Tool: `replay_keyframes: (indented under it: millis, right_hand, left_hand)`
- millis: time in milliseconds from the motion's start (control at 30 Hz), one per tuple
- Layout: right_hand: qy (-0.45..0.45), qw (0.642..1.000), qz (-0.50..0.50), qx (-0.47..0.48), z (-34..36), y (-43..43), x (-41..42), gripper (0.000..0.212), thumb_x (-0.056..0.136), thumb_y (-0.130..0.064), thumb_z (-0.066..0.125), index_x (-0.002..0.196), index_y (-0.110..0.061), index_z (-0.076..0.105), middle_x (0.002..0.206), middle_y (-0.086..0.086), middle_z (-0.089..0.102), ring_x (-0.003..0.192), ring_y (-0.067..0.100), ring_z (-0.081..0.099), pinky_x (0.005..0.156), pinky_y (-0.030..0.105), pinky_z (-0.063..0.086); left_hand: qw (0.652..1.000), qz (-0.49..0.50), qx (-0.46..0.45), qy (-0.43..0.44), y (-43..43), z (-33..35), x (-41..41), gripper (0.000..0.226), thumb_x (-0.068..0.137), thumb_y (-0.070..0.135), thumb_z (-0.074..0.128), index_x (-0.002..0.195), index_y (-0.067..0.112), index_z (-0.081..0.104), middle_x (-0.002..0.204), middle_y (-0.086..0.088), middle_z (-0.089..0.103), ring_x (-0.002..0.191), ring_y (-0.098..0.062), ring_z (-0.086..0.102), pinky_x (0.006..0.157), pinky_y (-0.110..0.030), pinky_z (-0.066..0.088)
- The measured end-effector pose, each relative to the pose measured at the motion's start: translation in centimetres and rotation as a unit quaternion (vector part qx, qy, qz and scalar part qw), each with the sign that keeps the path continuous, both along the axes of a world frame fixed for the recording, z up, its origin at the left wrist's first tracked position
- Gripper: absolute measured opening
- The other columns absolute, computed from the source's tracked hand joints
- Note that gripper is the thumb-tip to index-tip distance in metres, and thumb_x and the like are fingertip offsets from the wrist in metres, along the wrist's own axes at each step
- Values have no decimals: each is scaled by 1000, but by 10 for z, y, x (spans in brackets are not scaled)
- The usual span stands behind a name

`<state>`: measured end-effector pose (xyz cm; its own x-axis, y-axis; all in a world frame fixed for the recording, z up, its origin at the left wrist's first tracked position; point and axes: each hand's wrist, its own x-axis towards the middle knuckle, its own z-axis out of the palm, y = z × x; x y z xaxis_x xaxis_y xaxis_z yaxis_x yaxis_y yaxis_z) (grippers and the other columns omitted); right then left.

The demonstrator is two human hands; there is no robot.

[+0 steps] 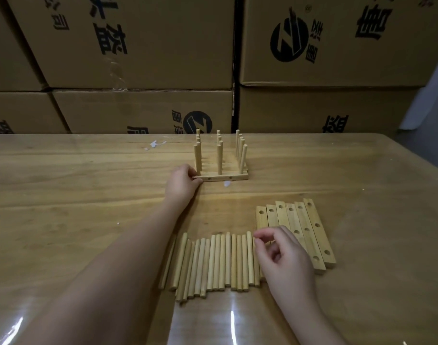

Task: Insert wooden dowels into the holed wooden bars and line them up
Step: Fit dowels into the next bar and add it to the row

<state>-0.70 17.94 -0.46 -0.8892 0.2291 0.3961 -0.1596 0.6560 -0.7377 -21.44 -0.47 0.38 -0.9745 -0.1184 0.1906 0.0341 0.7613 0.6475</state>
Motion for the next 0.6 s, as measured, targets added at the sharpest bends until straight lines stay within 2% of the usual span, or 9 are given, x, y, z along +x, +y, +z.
replay_keyframes:
  millis: [100,167,267,367,433,500,600]
  right_hand:
    - [3,1000,3,9,0,0,1,16,81,-19,64,84,-35,61,75,-20,54,71,4,54,49,15,41]
    - [3,1000,3,10,1,-1,1,17,81,-19,65,83,-36,60,76,-21,54,72,4,55,49,13,40]
    - [8,1000,1,12,1,0,1,16,81,-20,65,83,-35,61,75,-20,55,71,5,54,48,14,40]
    - [4,1000,-5,9,1,-1,0,14,83,-18,64,85,-31,62,79,-18,55,66,4,53,51,21,46]
    - [19,1000,-22,13,4,-4,2,14,83,-14,63,85,-28,62,84,-18,53,73,3,54,60,25,48]
    - [50,993,-87,58,7,-6,6,14,79,-11,64,85,-24,65,91,-12,53,89,14,53,79,32,41]
    - [48,977,-181,101,11,-6,9,21,76,-8,66,93,-21,67,110,3,52,108,28,47,95,48,32]
  left_hand:
    - [1000,1,-10,2,0,1,0,24,86,25,69,105,14,61,106,-5,60,93,-18,56,79,-29,48]
    - [1000,-3,-8,-11,0,4,2,25,87,23,67,110,13,60,109,-5,61,97,-19,57,84,-31,50]
    - [998,-11,50,-39,-2,12,15,32,90,19,62,122,12,56,118,-5,59,106,-19,57,93,-37,50]
    - [993,-14,111,-28,-5,18,48,22,93,18,57,115,17,58,116,-3,60,103,-18,58,93,-39,51]
    - [988,-28,152,-24,-8,19,77,13,95,16,54,103,21,62,107,-1,62,94,-17,60,88,-40,53]
    - [978,-24,207,-12,-11,17,106,15,94,14,54,99,20,66,98,2,64,92,-15,61,88,-40,53]
    - [967,5,254,16,-15,14,143,15,94,12,54,97,18,67,92,7,65,92,-11,61,86,-33,51]
